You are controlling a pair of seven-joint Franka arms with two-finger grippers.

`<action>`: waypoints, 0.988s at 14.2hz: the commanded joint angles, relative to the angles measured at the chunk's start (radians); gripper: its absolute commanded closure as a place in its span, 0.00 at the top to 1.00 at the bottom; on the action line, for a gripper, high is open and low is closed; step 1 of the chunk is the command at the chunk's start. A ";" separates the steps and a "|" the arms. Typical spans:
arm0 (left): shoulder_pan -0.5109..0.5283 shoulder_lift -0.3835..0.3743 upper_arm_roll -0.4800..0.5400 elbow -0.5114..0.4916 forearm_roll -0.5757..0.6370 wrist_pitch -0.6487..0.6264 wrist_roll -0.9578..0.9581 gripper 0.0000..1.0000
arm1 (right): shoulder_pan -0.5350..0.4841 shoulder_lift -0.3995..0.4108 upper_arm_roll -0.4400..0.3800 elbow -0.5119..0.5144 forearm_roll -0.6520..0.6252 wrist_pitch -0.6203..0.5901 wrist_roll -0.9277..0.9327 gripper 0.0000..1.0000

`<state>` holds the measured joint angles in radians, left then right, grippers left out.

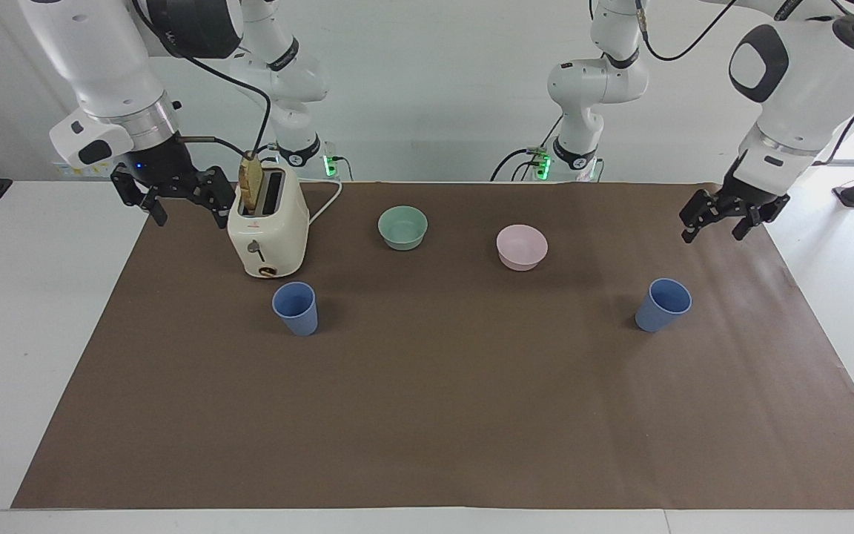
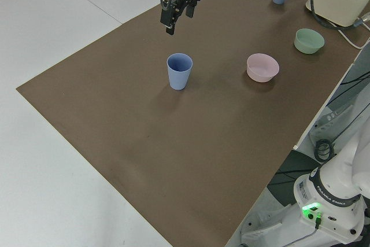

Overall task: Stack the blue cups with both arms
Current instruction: 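Move the left gripper toward the blue cup nearest it, then close the left gripper on the rim of the blue cup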

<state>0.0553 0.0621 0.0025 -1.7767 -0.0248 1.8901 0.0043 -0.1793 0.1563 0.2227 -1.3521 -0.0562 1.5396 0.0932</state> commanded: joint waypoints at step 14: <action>0.048 0.064 -0.007 -0.312 -0.017 0.356 0.106 1.00 | -0.014 -0.023 0.004 -0.027 0.027 0.001 -0.015 1.00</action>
<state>0.1031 0.1291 0.0014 -2.0425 -0.0280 2.1838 0.0927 -0.1793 0.1563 0.2227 -1.3522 -0.0563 1.5396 0.0932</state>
